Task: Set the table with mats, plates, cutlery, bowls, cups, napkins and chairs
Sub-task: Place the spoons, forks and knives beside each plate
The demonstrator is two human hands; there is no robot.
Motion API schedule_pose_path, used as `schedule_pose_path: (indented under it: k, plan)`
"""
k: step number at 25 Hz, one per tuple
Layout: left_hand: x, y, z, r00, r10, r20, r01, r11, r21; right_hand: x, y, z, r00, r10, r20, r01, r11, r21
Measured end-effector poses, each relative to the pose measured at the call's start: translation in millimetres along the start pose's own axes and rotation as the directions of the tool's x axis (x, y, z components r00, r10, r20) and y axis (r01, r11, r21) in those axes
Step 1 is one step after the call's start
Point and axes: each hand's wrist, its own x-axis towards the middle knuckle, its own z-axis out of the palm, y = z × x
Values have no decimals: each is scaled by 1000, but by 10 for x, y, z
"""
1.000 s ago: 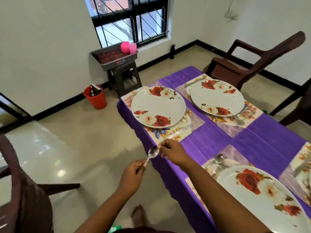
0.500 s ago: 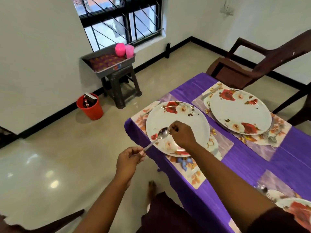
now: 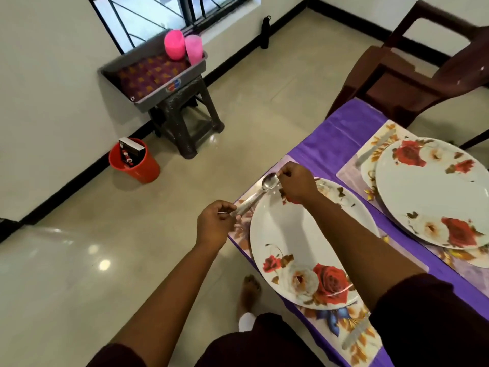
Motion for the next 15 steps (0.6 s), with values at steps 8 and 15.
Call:
schedule_pose_path:
  k: [8, 15]
  plan:
    - [446, -59, 118, 969, 246, 12, -231, 893, 386, 438, -39, 113, 1000, -23, 6, 24, 987, -157]
    - [484, -98, 163, 960, 269, 76, -271, 831, 485, 493, 37, 159, 998, -58, -1, 57, 981, -186]
